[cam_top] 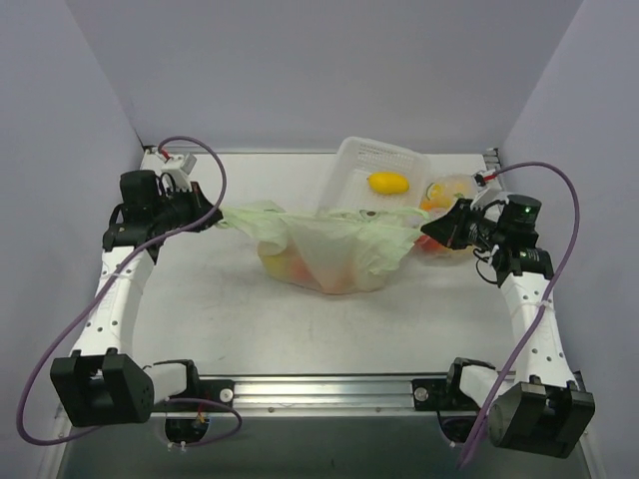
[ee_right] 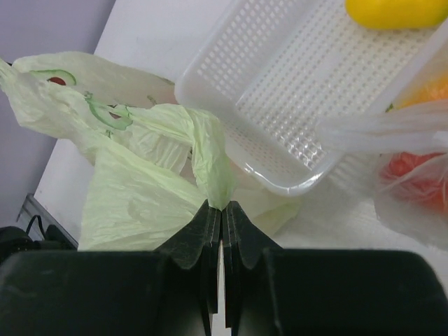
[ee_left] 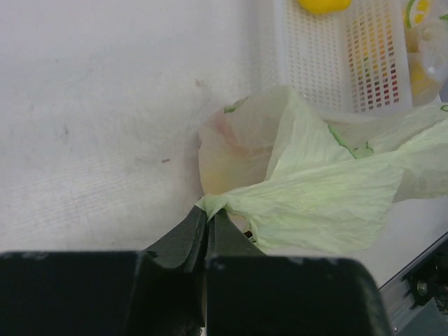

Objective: Place the fake fruits into the plastic bag and tie a complex knot

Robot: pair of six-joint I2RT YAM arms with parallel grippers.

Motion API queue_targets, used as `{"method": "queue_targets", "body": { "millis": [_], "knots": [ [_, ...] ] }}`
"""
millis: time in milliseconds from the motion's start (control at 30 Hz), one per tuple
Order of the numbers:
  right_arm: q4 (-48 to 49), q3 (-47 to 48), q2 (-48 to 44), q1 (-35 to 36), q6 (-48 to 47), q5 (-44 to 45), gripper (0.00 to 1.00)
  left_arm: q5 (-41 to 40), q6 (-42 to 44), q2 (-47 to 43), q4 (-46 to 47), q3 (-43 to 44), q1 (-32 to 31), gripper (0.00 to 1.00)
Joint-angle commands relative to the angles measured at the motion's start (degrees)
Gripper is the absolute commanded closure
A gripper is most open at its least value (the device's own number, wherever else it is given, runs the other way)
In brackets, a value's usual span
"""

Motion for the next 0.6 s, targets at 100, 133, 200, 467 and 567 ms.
{"method": "queue_targets", "body": {
  "millis": [100, 133, 200, 467, 567],
  "knots": [
    [0.23, -7.39, 0.78, 0.55, -5.02, 4.61, 1.0, -2.25, -1.7, 0.62, -1.41, -9.21, 1.74, 1.0],
    [0.22, -7.83, 2.09, 0.55, -5.55, 5.57, 1.0, -2.25, -1.36, 1.23, -1.32, -9.82, 1.74, 1.0],
    [0.14, -8.71, 3.59, 0.55, -6.35, 7.24, 1.0, -2.87, -0.47, 3.52, -1.23, -10.79, 1.65, 1.0],
    [-2.41, -6.96, 15.63, 0.64, -10.3, 16.21, 1.0, -7.7, 1.9, 12.03, 0.79, -12.64, 1.82, 1.0],
    [-3.38, -5.99, 18.89, 0.9, -10.3, 17.88, 1.0, -7.97, 1.99, 14.59, 1.14, -13.08, 1.82, 1.0]
  ]
}}
